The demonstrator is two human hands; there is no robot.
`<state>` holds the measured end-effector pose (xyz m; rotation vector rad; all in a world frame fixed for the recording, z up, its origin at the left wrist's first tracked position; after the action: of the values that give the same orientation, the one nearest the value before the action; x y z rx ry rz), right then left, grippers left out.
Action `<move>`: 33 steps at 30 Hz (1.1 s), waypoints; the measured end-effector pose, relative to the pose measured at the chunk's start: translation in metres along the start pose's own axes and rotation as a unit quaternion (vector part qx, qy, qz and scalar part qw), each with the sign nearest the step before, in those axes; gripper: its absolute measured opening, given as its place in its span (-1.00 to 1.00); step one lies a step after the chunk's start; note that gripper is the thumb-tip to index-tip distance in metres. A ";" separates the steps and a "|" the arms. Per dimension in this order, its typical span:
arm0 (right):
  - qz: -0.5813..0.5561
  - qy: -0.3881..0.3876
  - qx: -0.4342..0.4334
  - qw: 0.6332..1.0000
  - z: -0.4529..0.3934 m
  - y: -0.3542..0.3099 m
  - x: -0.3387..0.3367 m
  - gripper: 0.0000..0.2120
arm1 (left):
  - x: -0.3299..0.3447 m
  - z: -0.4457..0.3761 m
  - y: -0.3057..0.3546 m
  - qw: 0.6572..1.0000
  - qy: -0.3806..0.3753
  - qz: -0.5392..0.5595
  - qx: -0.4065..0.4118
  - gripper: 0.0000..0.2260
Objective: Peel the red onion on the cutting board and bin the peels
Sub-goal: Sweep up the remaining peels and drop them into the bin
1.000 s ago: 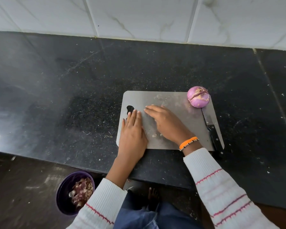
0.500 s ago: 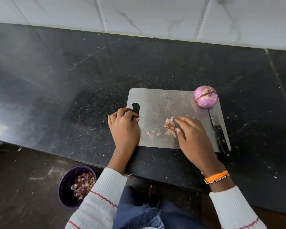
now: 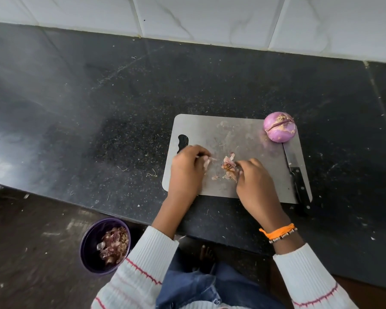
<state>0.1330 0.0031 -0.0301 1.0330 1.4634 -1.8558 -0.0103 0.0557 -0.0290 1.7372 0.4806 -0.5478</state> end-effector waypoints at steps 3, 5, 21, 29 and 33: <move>-0.026 -0.010 -0.011 1.000 -0.012 -0.007 0.001 -0.64 | 0.012 0.008 0.007 0.998 -0.035 -0.020 0.041 -0.72; -0.008 0.029 -0.019 0.999 -0.021 -0.005 -0.004 -0.62 | 0.007 0.011 0.005 0.997 -0.024 -0.057 0.045 -0.65; 0.252 -0.048 -0.210 0.944 0.028 -0.021 0.054 -0.53 | -0.010 0.034 -0.014 0.960 -0.109 -0.254 -0.042 -0.50; 0.188 0.059 -0.065 0.978 0.017 0.004 0.004 -0.54 | 0.015 0.043 -0.002 0.959 -0.164 -0.230 0.006 -0.48; 0.184 0.041 -0.020 0.982 0.024 0.009 0.011 -0.56 | 0.030 0.048 0.002 0.949 -0.201 -0.241 0.028 -0.50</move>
<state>0.1292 -0.0217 -0.0412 1.2767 1.2480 -1.5303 0.0098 0.0097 -0.0548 1.5022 0.5999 -1.2472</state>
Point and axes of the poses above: each hand's wrist, its own z-axis away from the middle knuckle, its own x-axis out of the palm, y = z × x, the point moved 7 cm from there along -z, towards the middle knuckle, and after that the axes turned 3 degrees about x, right-handed, at the moved point
